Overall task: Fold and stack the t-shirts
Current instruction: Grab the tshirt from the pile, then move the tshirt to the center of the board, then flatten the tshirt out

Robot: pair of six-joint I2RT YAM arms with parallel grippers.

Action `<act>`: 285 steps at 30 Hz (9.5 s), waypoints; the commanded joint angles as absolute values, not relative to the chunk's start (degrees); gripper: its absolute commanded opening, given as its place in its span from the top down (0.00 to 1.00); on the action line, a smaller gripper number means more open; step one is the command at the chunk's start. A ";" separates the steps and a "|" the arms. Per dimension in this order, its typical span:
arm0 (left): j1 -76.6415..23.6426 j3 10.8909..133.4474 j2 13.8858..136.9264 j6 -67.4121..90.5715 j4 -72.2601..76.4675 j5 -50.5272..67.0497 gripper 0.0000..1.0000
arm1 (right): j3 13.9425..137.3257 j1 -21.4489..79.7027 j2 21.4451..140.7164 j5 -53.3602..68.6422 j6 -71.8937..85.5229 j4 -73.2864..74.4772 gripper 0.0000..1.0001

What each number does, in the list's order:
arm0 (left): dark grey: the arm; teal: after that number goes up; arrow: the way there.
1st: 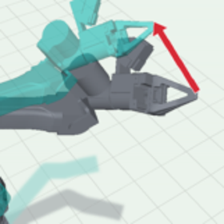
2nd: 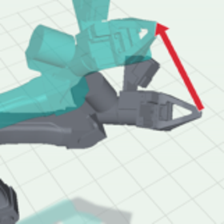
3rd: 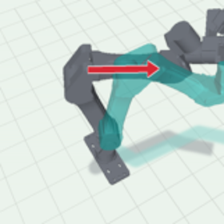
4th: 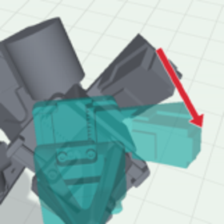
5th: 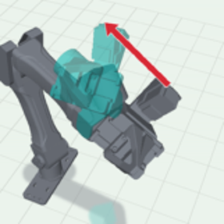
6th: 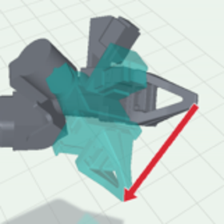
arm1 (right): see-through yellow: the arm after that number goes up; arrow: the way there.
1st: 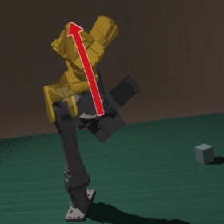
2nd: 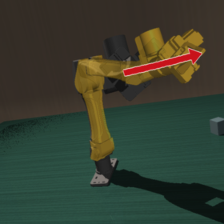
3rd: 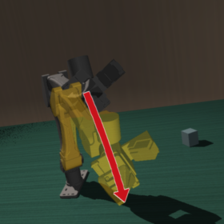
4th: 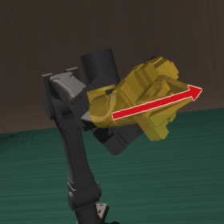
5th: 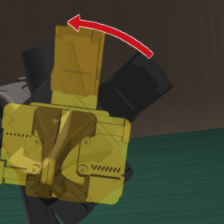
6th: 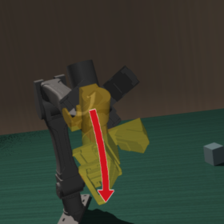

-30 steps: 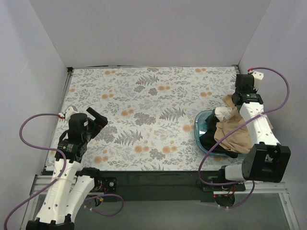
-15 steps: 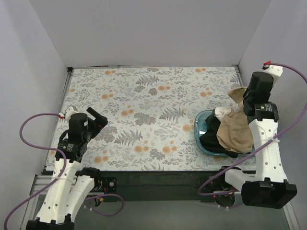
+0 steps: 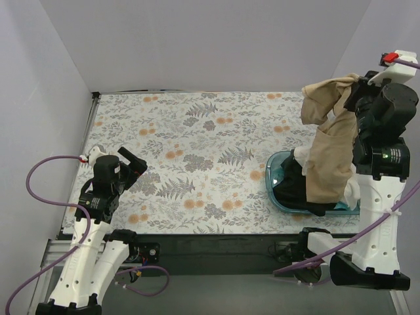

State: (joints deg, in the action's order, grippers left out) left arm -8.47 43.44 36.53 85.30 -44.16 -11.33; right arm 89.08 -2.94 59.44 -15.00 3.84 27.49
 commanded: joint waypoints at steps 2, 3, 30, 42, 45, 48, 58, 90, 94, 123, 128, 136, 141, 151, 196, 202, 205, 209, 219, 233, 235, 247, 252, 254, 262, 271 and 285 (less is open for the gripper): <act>-8.44 43.68 36.03 84.64 -44.21 -12.13 0.02 | 96.23 -2.90 62.92 1.82 0.18 19.95 0.99; -8.44 43.77 36.12 84.46 -44.03 -12.13 0.02 | 98.50 -2.90 64.41 7.24 -1.30 19.69 0.99; -8.44 39.82 36.04 94.31 -36.12 -8.70 0.02 | 107.32 33.21 86.04 12.49 -6.50 1.58 0.99; -8.44 37.00 32.96 95.97 -40.78 -11.25 0.02 | 96.86 47.63 99.48 1.23 -4.04 3.16 0.99; -8.44 35.95 33.13 96.42 -40.17 -10.55 0.02 | 96.94 49.30 105.80 3.25 -3.52 5.97 0.99; -8.44 34.81 33.84 96.59 -38.76 -9.67 0.02 | 99.22 49.48 111.87 7.20 -3.78 10.01 0.73; -8.44 31.65 39.72 96.86 -32.10 -5.54 0.02 | 90.82 49.75 104.43 2.04 -1.15 11.08 0.02; -8.44 32.34 77.43 86.40 6.05 -2.12 0.59 | 47.28 50.62 83.58 -0.61 22.06 -6.76 0.11; -8.44 31.90 79.00 84.55 9.84 -0.09 0.61 | 48.43 51.94 87.18 -0.97 22.94 -7.12 0.13; -8.44 31.03 77.27 87.62 2.21 -1.12 1.00 | 53.79 57.22 100.28 -13.44 33.48 -12.22 0.33; -8.44 27.60 66.48 89.12 0.36 -1.41 1.00 | 53.00 57.22 100.28 -18.97 34.02 -12.13 0.71; -8.53 27.33 53.36 90.96 -7.02 -1.49 1.00 | 50.81 57.30 94.06 -22.23 29.54 -12.04 0.99; -8.70 31.46 45.54 92.28 -13.26 -3.59 1.00 | 46.07 57.30 82.91 -25.75 26.81 -11.08 0.99; -8.79 44.81 31.12 92.29 -20.74 -10.80 1.00 | 46.84 57.22 51.61 -34.61 18.20 1.91 0.99; 3.60 91.62 73.52 81.73 -21.00 -13.43 1.00 | 82.03 28.48 69.01 -13.54 -2.74 5.61 0.97; 3.78 56.81 57.50 93.49 -25.81 -21.86 0.75 | 54.80 28.56 58.81 7.61 9.56 15.03 0.81; 3.78 48.00 52.04 97.99 -30.22 -24.51 0.07 | 47.47 28.57 56.17 15.55 10.64 14.94 0.36; 3.87 46.32 49.75 102.13 -35.51 -25.49 0.06 | 48.34 28.65 55.37 10.21 12.13 16.17 0.02; 3.87 42.11 51.76 99.05 -28.05 -11.01 0.05 | 47.64 28.65 60.64 10.89 12.22 13.19 0.02; 3.60 29.80 62.39 99.58 -15.12 -2.19 0.03 | 59.49 40.96 89.71 11.16 7.91 4.39 0.02; 3.69 29.36 64.32 99.32 -14.68 -2.98 0.03 | 63.78 41.22 96.02 11.86 8.35 4.39 0.02; 3.60 29.88 77.42 99.32 -12.39 -5.71 0.02 | 66.19 37.45 107.84 7.12 10.19 5.71 0.02; 3.69 31.46 80.50 98.53 -12.22 -5.89 0.02 | 61.88 30.96 104.60 1.07 9.58 6.94 0.02; 3.69 31.64 80.95 98.44 -12.22 -5.98 0.02 | 61.17 28.58 103.63 0.18 9.23 7.47 0.02; 3.69 33.22 81.65 97.65 -12.22 -6.68 0.02 | 65.55 16.71 100.81 -6.42 8.09 10.81 0.02; 3.69 38.58 85.07 93.52 -11.16 -4.75 0.02 | 69.96 15.56 97.74 2.36 4.92 11.60 0.02; 2.90 51.48 99.47 90.89 -4.50 6.84 0.02 | 55.20 31.71 92.01 10.36 7.12 1.15 0.02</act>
State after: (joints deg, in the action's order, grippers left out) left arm 3.62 48.53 94.06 93.17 -5.48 1.91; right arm 56.66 28.27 90.63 7.38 6.26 6.07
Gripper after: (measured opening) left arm 0.981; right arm 0.984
